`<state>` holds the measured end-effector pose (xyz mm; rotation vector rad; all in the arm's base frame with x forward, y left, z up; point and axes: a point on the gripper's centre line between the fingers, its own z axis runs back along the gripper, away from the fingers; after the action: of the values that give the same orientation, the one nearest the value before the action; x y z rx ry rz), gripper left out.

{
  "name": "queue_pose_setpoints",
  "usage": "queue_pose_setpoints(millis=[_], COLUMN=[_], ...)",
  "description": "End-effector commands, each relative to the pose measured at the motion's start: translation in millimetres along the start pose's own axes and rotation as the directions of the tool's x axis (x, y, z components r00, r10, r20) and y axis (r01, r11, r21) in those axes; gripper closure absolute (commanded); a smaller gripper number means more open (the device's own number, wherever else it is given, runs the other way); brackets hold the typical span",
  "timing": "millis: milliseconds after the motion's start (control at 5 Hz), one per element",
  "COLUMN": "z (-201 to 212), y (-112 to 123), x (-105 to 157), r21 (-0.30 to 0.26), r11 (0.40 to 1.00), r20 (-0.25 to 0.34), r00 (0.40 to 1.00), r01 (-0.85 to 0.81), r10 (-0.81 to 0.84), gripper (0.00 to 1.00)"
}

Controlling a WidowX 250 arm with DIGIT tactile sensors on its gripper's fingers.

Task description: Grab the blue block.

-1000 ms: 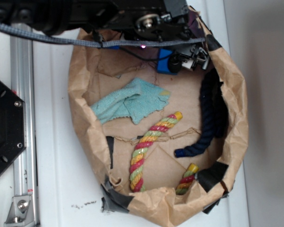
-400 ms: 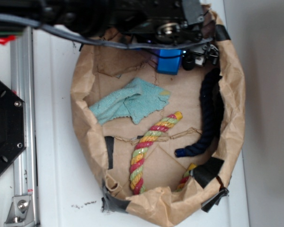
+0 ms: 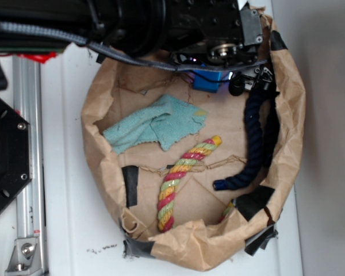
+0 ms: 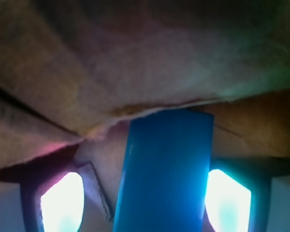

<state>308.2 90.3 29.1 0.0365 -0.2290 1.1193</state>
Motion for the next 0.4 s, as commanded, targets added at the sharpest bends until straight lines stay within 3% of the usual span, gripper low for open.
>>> queue_pose_setpoints(millis=[0,200], z=[4.8,-4.0], y=[11.6,14.6], x=[-13.0,-29.4], r21=[-0.05,-0.035], r11=[0.983,0.983], r20=[-0.059,-0.077], r00=[0.982,0.98], r01=[0.179,0.18], r10=[-0.182,-0.183], gripper=[0.0,1.0])
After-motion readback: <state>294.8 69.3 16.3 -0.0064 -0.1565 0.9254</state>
